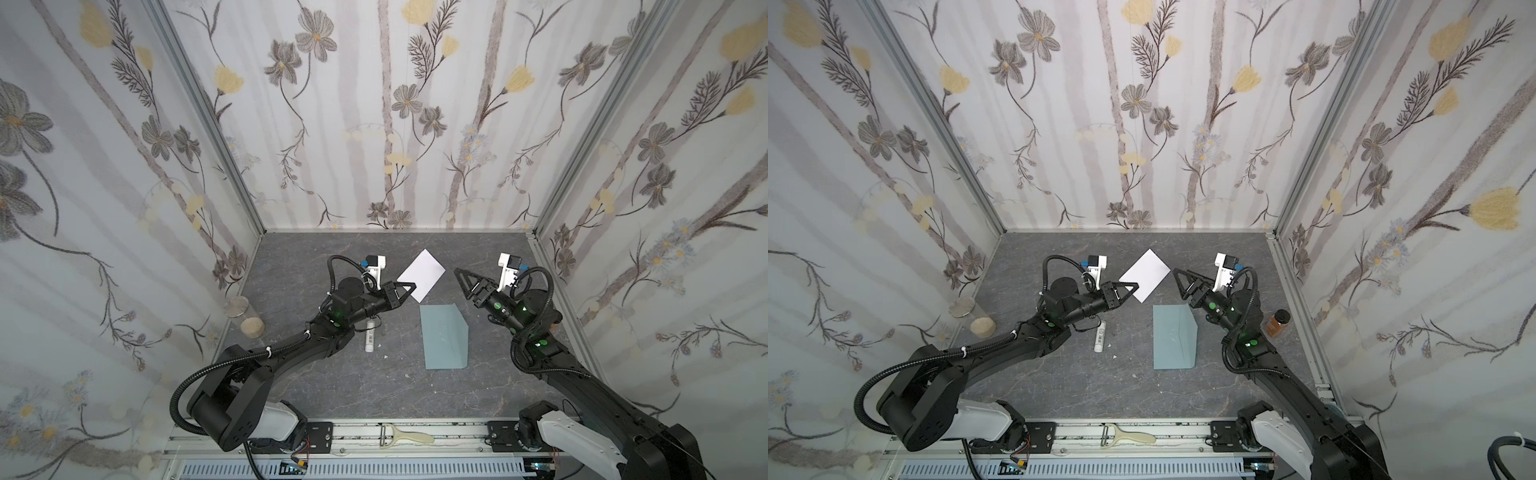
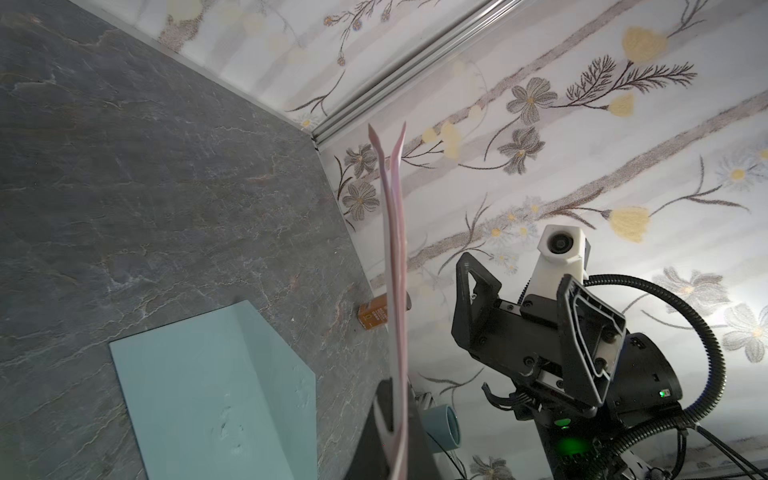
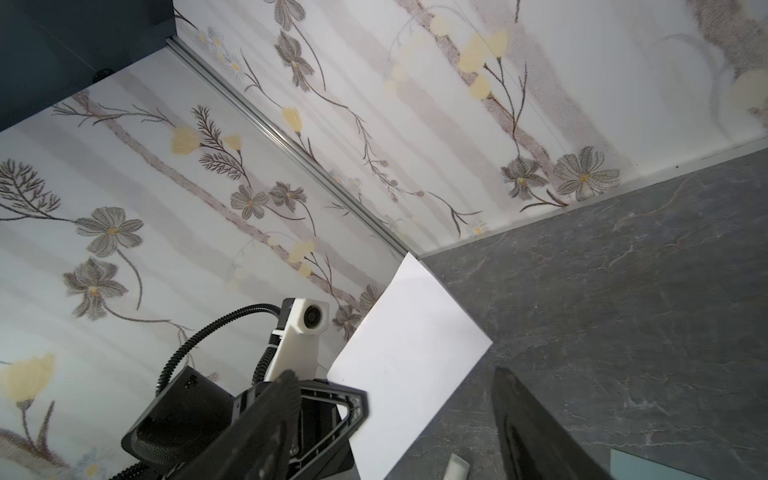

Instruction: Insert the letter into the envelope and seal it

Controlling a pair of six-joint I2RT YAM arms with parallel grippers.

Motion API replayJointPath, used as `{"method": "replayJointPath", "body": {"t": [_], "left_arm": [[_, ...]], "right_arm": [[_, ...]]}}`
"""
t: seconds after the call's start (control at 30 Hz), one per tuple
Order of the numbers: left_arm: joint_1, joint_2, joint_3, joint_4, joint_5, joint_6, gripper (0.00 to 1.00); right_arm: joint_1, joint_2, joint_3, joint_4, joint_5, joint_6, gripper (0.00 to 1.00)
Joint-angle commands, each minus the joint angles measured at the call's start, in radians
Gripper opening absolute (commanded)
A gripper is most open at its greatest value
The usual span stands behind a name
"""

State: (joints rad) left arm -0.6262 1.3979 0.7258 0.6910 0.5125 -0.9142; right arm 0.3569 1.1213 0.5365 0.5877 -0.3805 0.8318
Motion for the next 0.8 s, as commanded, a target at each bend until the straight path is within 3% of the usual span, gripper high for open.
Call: {"method": "replayJointPath", "body": {"t": [0.0,0.23,0.43,0.63,0.77], "left_arm": [[0.011,0.005,0.034,-0.116,0.173,0.070,0.00],[0.019,-0.022,0.082,-0.232,0.341,0.122,0.00],[0.028,-0.068,0.158,-0.470,0.344,0.260,0.00],[0.049,-0.087,0.165,-0.490,0.390,0.263,0.00],[0.056,-0.084,0.164,-0.490,0.393,0.261,0.00]], "right_arm": [[-0.041,0.003,0.025,-0.082,-0.151,-0.105,0.78],[-0.056,0.090,0.101,-0.142,-0.356,-0.194,0.80],[-0.057,0.129,0.117,-0.139,-0.414,-0.214,0.79],[-0.057,0.154,0.123,-0.107,-0.493,-0.204,0.62],[-0.057,0.165,0.118,-0.063,-0.543,-0.176,0.44]]}}
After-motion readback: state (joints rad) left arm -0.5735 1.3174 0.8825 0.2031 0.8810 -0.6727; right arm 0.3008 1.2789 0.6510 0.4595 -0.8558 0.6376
